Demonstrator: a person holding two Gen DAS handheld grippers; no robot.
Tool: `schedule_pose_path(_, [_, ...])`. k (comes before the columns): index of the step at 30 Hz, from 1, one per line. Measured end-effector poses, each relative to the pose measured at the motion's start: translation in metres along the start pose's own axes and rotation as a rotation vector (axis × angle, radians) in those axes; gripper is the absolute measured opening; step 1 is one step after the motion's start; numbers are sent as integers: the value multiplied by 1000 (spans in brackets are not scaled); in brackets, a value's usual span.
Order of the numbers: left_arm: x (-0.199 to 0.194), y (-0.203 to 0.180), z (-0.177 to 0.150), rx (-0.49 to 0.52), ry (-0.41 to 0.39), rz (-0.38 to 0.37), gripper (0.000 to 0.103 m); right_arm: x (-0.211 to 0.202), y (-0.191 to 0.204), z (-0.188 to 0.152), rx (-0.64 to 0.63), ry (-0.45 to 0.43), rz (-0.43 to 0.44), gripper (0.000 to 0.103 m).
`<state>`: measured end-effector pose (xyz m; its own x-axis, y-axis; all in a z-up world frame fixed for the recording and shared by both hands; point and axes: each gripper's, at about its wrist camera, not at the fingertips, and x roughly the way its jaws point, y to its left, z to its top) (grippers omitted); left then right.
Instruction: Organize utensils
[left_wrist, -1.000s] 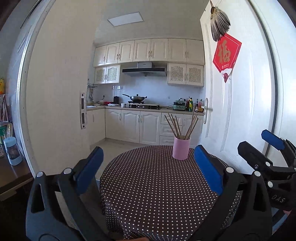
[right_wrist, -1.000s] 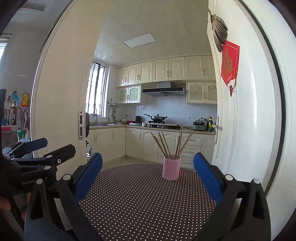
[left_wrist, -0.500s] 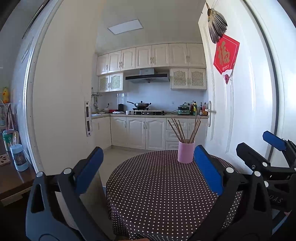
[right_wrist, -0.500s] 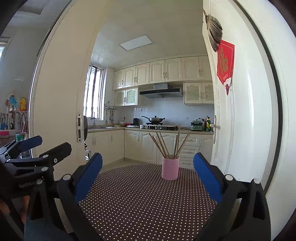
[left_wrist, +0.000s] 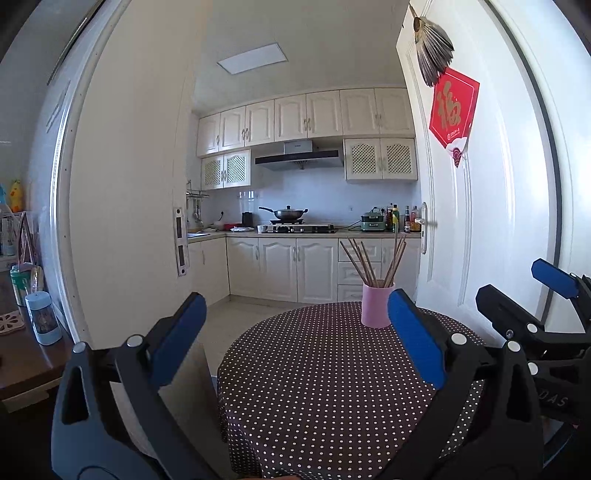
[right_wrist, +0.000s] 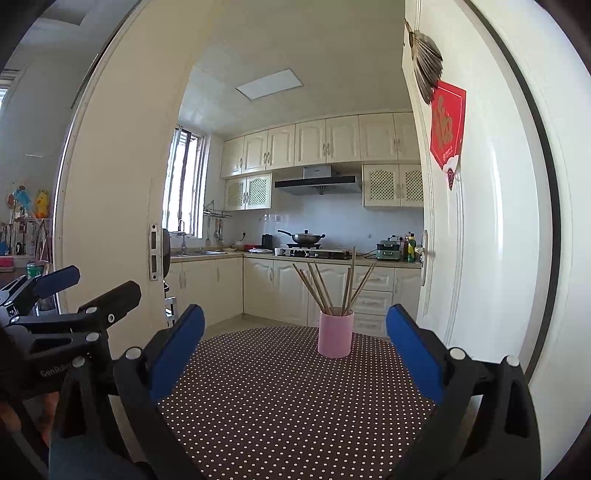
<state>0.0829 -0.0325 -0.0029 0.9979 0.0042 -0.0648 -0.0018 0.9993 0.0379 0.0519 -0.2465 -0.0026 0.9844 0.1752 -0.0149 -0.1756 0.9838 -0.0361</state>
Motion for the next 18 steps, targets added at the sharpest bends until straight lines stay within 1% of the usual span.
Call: schedule_pose_path(18, [3,-2,-1,18,-4,19,96,4,0,-1,8,13,4,95])
